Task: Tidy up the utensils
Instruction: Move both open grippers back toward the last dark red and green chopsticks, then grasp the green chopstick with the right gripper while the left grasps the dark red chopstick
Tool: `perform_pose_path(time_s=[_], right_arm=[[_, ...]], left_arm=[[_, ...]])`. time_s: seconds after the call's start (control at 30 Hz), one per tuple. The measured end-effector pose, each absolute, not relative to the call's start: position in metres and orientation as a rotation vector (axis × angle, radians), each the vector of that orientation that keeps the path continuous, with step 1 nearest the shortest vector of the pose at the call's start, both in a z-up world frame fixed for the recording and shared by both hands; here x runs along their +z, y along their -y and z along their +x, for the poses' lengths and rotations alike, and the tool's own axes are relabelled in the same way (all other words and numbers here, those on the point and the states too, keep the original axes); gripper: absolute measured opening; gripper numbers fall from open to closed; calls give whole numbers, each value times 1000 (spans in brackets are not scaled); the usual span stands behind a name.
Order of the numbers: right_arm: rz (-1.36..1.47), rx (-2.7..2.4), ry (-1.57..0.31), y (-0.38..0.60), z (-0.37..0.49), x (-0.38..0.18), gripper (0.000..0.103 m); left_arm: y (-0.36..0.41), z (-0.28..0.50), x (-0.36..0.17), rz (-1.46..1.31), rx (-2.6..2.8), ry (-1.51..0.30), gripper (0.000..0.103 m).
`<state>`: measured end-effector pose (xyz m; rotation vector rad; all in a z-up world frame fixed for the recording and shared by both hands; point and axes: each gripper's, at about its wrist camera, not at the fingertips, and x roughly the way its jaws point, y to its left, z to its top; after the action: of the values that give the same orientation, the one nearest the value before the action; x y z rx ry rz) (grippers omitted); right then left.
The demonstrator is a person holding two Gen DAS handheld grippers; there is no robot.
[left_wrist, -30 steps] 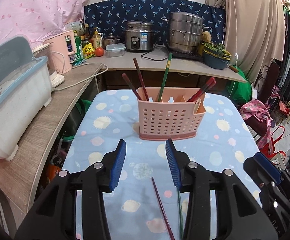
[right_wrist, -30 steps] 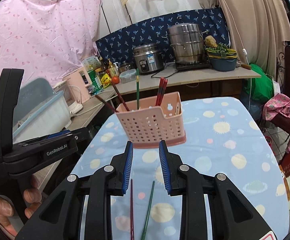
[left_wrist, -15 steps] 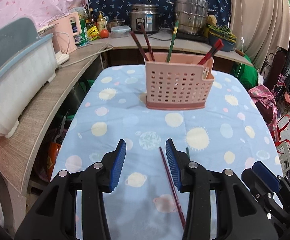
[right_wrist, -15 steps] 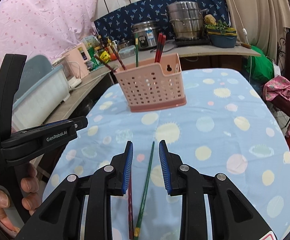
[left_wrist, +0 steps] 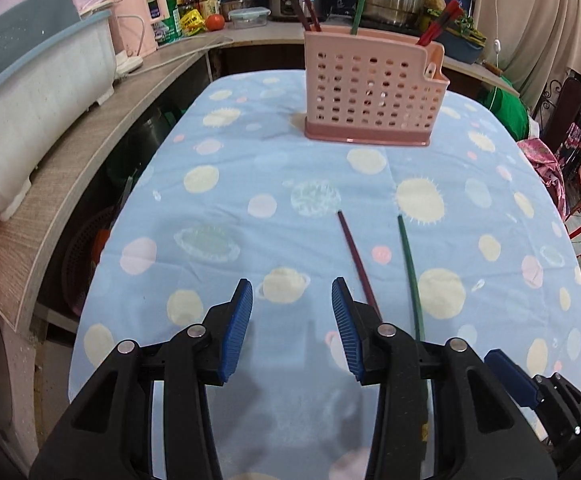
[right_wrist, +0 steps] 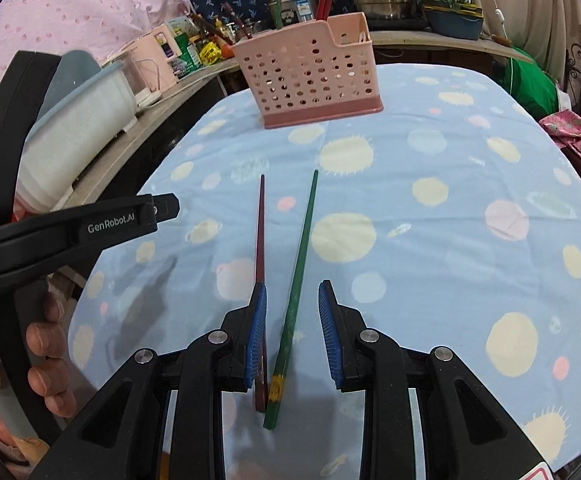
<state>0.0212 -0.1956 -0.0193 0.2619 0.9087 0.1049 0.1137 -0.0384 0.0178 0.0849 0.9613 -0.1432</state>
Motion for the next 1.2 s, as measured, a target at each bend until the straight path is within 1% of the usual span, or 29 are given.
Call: perform_pose_path(time_s=[0.23,0.57,0.63,0.67,0.8,0.93,1.03,1.1,1.2], right_arm=[[248,113,-963,187,9,-39,27],[223,105,-985,184,0,-49,27],[202,101,-981,182,-1,-49,27],[190,99,-979,181,-2,-50,27],[141,91,-965,176,-6,-50,27],[93,72,-949,174,-10,-51,21],[89,60,-940,176,-12,-51,15],[104,53,-938,181,-12,-52,7],[142,45,-933,189,-13,-52,7]], left_arm=[[31,100,-3,81,-131,-1002,40],[22,92,-16,65,-117,-1030,40],[22,91,-17,62,-116,-1031,43],[22,90,-17,61,-115,-1029,47],[22,88,-17,61,-120,-1026,48],[23,87,-19,59,-124,-1034,49],[23,85,-20,60,-126,-1037,53],[25,84,-21,63,-127,-1038,56],[26,82,-22,61,-133,-1042,61]])
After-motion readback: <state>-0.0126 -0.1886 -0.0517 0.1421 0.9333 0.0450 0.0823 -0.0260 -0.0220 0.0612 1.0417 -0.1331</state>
